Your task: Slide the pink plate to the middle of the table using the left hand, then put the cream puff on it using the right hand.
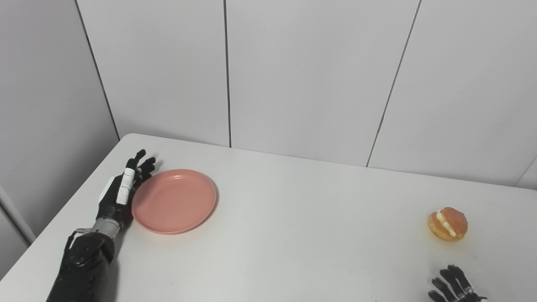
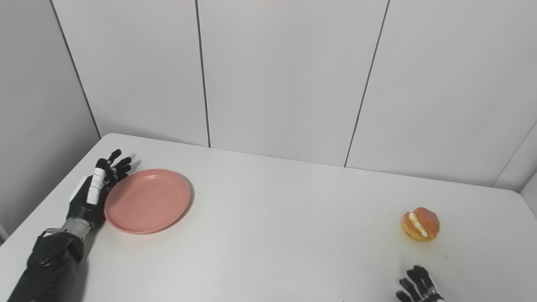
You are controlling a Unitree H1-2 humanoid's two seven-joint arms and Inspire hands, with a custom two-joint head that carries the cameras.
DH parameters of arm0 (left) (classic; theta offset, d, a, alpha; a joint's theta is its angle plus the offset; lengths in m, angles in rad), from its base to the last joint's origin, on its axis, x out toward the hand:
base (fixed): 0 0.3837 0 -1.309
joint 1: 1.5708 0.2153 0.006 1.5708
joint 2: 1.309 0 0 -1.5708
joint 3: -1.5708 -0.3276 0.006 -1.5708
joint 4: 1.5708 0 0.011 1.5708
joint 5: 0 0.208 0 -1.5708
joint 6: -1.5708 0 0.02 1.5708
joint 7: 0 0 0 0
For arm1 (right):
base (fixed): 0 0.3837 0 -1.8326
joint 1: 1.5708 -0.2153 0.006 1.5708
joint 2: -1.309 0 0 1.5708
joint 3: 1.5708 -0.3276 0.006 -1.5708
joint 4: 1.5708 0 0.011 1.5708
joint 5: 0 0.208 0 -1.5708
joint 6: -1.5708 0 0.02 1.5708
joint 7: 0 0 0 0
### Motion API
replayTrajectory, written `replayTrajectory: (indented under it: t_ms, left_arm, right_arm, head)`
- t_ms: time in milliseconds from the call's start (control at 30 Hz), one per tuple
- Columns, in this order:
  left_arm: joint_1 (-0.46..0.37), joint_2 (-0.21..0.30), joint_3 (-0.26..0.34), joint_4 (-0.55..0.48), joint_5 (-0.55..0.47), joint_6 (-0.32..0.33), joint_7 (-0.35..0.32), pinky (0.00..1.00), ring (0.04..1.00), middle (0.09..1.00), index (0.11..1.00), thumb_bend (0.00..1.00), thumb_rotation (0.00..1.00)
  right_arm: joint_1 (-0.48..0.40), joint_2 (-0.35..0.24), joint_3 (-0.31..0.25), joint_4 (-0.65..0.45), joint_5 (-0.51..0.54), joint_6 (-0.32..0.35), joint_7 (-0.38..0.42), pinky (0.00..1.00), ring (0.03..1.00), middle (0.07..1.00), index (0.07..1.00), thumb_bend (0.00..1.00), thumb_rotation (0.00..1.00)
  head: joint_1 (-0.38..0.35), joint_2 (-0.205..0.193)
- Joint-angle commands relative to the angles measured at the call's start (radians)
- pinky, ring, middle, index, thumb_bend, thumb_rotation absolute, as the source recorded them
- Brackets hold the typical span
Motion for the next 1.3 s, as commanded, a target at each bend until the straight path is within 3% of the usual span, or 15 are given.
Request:
replayTrajectory:
  t_ms: [0,400,633,867,1267]
  left_arm:
    - [-0.013,-0.013,-0.015,-0.036,0.004,0.015,0.0,0.93,0.923,0.9,0.94,0.93,0.93]
    - [-0.008,-0.095,-0.07,-0.128,0.027,0.055,0.031,0.97,0.915,0.887,0.932,0.89,0.95]
    - [-0.009,-0.121,-0.092,-0.16,0.041,0.089,0.05,0.95,0.916,0.899,0.935,0.92,0.96]
    - [-0.004,-0.139,-0.1,-0.184,0.04,0.112,0.052,0.99,0.933,0.897,0.936,0.89,0.96]
    - [-0.022,-0.155,-0.112,-0.169,0.037,0.119,0.054,1.0,0.925,0.9,0.946,0.9,0.96]
  right_arm:
    - [0.015,0.003,0.008,-0.007,-0.003,0.03,0.0,0.86,0.882,0.908,0.892,0.83,1.0]
    - [0.016,0.007,0.013,-0.009,0.002,0.031,-0.002,0.85,0.873,0.903,0.89,0.82,1.0]
    - [0.017,0.011,0.021,-0.024,-0.015,0.039,-0.011,0.84,0.868,0.9,0.89,0.84,1.0]
    - [0.017,0.015,0.036,-0.033,-0.032,0.035,-0.019,0.82,0.857,0.901,0.892,0.84,1.0]
    - [0.005,0.068,0.088,-0.064,-0.102,0.064,-0.079,0.78,0.824,0.878,0.875,0.85,1.0]
  head:
    - [-0.001,0.001]
    - [-0.014,0.01]
    - [-0.035,0.018]
    - [-0.072,0.029]
    - [-0.259,0.063]
